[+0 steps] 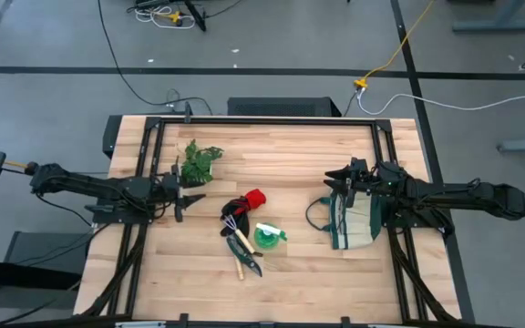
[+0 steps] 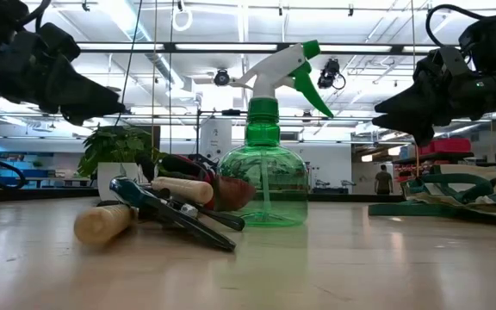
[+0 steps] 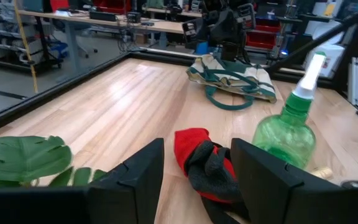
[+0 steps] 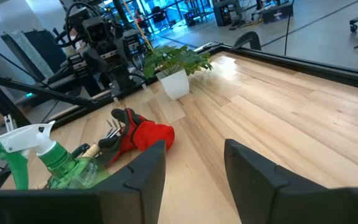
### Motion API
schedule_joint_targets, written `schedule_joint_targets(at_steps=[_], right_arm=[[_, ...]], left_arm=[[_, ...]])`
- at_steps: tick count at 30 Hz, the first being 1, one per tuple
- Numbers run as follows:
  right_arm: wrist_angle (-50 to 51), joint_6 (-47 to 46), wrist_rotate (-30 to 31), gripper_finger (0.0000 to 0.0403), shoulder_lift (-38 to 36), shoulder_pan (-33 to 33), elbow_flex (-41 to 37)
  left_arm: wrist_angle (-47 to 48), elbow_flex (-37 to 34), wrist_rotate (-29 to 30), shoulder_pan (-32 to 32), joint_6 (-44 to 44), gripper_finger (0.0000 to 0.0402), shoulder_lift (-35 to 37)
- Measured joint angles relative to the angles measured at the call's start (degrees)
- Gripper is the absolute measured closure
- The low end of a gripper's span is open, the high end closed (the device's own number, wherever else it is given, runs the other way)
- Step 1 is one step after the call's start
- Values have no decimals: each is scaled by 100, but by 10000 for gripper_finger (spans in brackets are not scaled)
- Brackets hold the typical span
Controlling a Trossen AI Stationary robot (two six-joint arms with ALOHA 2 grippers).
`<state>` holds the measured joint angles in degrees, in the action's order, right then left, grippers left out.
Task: Pick & Place Garden tools in Gardening bag
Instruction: Prepare the white gardening bag on the table
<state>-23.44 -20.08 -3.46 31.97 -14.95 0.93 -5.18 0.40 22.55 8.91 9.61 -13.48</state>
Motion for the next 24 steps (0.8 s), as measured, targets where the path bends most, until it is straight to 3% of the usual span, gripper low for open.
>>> schedule_joint_targets(at_steps=[24], right_arm=[[-15, 0, 0, 237, 1, 1, 0]], left_arm=[[-66, 0, 178, 0, 24, 209, 1]])
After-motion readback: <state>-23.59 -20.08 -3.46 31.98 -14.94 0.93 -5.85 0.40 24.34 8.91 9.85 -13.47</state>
